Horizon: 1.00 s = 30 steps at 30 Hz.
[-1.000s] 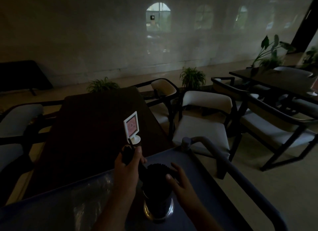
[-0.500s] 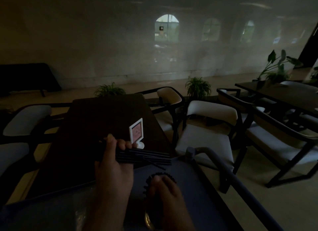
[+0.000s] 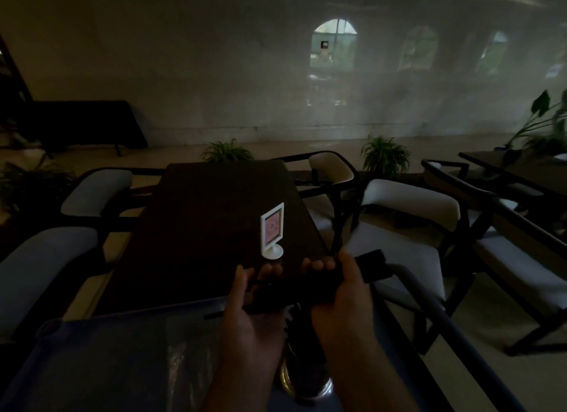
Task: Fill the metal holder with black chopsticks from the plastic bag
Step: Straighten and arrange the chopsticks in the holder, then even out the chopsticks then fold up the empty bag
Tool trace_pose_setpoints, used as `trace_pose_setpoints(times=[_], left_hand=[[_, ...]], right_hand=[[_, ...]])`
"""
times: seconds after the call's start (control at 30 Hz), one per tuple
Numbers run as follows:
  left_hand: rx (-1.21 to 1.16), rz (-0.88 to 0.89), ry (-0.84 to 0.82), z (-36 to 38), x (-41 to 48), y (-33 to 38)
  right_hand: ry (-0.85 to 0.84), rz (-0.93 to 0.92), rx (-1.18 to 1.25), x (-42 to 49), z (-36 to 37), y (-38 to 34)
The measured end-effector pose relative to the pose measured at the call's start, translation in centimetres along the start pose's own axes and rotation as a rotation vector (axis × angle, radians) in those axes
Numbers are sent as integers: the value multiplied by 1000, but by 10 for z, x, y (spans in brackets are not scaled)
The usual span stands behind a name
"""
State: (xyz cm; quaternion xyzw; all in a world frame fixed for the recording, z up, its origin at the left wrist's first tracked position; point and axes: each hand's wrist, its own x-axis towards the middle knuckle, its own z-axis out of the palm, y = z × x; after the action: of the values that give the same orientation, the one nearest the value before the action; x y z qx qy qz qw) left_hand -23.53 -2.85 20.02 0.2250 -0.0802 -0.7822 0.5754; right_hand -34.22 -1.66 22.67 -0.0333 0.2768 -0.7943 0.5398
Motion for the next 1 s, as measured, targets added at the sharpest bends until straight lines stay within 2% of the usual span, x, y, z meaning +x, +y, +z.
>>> trace_pose_setpoints(times=[0.1,0.17,0.33,0.47,0.57,0.7,0.83,1.0], left_hand=[[-23,9,92,-13,6,5],[-33,10,100,-20,9,5],[77,-104,60,-24,12,-4],[2,-220,-2,-12,6,-17],[-66,-240,-44,-10,6,-22],[-73,-202,10,-16,9,-31],[-10,-187,-27,-15,7,-31],[147,-335,52,-14,4,-27]], right_hand=[[-54,-177,-153,5,5,-18],[-86,-222,-266,4,12,-27],[-229,-317,-508,-4,29,-31],[-328,-361,-644,-16,27,-17],[-360,-340,-689,-24,20,-8],[-331,-388,-692,-26,20,-8],[-299,-369,-611,-25,17,-15],[-300,-415,-749,-16,11,-19]])
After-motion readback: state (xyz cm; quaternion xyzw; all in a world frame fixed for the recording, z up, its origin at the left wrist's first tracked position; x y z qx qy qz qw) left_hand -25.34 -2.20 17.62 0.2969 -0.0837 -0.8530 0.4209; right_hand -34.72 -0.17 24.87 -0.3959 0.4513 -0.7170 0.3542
